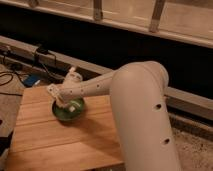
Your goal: Place the bottle in the ceramic bowl
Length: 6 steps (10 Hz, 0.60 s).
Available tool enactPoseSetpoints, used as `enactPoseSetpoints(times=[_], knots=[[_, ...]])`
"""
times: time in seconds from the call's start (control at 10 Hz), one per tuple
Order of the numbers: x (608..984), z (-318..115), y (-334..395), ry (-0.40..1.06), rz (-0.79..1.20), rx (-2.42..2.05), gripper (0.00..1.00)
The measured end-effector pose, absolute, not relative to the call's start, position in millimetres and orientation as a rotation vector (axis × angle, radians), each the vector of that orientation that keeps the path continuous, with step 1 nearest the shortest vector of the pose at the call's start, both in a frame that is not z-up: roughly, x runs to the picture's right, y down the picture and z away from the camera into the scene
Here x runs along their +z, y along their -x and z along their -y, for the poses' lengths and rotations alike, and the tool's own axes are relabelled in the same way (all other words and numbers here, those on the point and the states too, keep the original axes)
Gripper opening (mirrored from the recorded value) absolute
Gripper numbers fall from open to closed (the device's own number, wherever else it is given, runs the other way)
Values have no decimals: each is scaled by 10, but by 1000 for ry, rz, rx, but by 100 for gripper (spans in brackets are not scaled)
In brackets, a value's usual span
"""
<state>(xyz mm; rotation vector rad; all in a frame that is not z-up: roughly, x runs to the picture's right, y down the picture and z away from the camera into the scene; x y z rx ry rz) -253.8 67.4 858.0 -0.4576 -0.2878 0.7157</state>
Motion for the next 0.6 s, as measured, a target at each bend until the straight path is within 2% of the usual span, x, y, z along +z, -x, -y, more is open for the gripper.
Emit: enactPoseSetpoints(times=[0.6], knots=[[8581, -673, 2536, 457, 288, 716, 74]])
